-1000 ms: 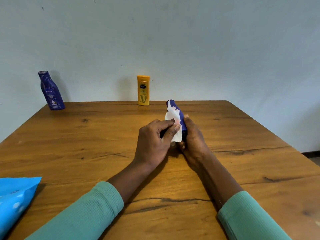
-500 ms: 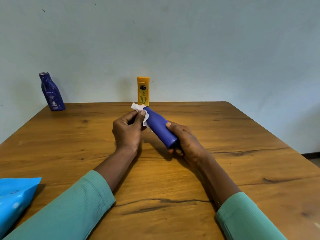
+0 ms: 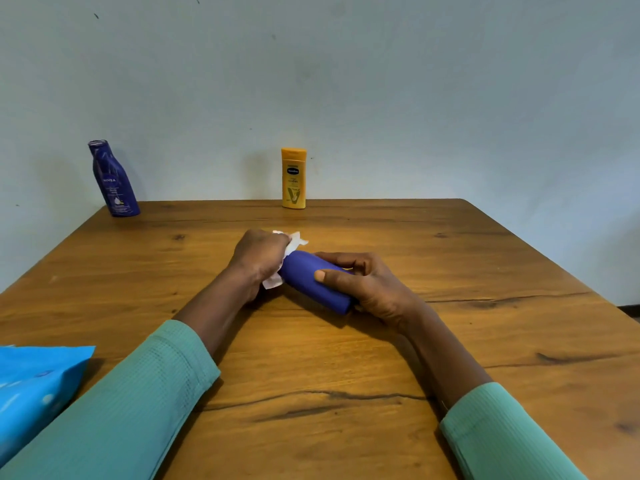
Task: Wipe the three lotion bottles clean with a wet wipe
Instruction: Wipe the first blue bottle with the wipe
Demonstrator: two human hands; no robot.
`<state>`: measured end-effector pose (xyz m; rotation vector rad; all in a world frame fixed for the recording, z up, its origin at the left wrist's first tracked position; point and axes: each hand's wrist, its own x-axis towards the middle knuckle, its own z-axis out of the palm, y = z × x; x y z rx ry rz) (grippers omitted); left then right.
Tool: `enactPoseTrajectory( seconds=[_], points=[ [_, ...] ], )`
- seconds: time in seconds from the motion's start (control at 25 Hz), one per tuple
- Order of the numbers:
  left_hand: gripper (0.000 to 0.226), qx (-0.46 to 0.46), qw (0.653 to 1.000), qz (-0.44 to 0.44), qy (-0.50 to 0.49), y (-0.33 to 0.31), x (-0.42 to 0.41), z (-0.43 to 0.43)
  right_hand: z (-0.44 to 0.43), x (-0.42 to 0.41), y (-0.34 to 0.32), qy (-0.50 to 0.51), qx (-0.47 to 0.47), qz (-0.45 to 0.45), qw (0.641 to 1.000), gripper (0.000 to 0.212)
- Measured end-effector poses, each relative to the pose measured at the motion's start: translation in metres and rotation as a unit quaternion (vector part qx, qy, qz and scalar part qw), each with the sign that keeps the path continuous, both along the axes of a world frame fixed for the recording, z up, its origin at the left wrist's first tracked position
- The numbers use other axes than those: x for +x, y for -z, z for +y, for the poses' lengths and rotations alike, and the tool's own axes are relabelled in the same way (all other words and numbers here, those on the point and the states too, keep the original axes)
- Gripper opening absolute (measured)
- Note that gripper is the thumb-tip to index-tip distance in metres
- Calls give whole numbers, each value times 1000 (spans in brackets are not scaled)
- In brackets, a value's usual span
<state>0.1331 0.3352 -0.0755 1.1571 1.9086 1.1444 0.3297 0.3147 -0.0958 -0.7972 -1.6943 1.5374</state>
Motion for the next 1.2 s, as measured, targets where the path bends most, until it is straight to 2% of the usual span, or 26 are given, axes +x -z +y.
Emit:
enactPoseTrajectory(
  seconds=[0.08, 0.16, 0.28, 0.32, 0.4, 0.52, 0.6, 0.68, 0.76, 0.88, 0.96, 1.0, 1.04, 1.08, 1.16, 1.2],
  points=[
    [21, -42, 997, -68, 8, -2, -9, 1, 1, -2, 3, 23, 32, -54, 998, 48],
    [19, -6, 998, -64, -13, 2, -8, 1, 0, -4, 3, 70, 138, -148, 977, 52],
    [21, 60, 996, 34, -54, 10, 1, 1, -9, -13, 0, 128, 359, -355, 853, 75],
    [22, 75, 994, 41, -61, 11, 3, 0, -12, -19, -1, 134, 396, -385, 823, 83],
    [26, 115, 992, 5, -53, 14, 6, 1, -11, -28, -2, 160, 439, -390, 793, 85],
    [26, 204, 977, -58, -31, 12, 10, -6, -7, -24, -4, 177, 450, -322, 814, 71],
    [29, 265, 962, -57, -15, 10, 11, -11, -8, -18, -4, 168, 410, -253, 860, 64],
    [35, 306, 951, -34, 4, 12, 10, -12, -10, -15, -7, 142, 302, -169, 928, 53],
    [42, 340, 940, -12, 28, 14, 9, -12, -8, -10, -10, 94, 185, -104, 973, 45],
    [59, 410, 911, 7, 50, 14, 11, -14, -7, -5, -10, -29, 36, -6, 999, 47],
    [72, 437, 897, 31, 57, 16, 10, -13, -8, -4, -8, -99, -53, 66, 992, 50],
    [73, 428, 901, 42, 52, 17, 8, -12, -8, -6, -7, -93, -41, 59, 993, 48],
    [68, 407, 911, 54, 40, 19, 7, -11, -8, -8, -7, -48, 33, 2, 998, 43],
    [61, 382, 921, 69, 19, 20, 5, -10, -8, -11, -6, 18, 148, -94, 984, 37],
    [46, 344, 933, 100, -31, 22, 4, -7, -7, -15, -1, 129, 321, -264, 900, 43],
    [44, 340, 934, 102, -44, 21, 4, -6, -7, -17, 0, 157, 355, -287, 876, 50]
  ],
)
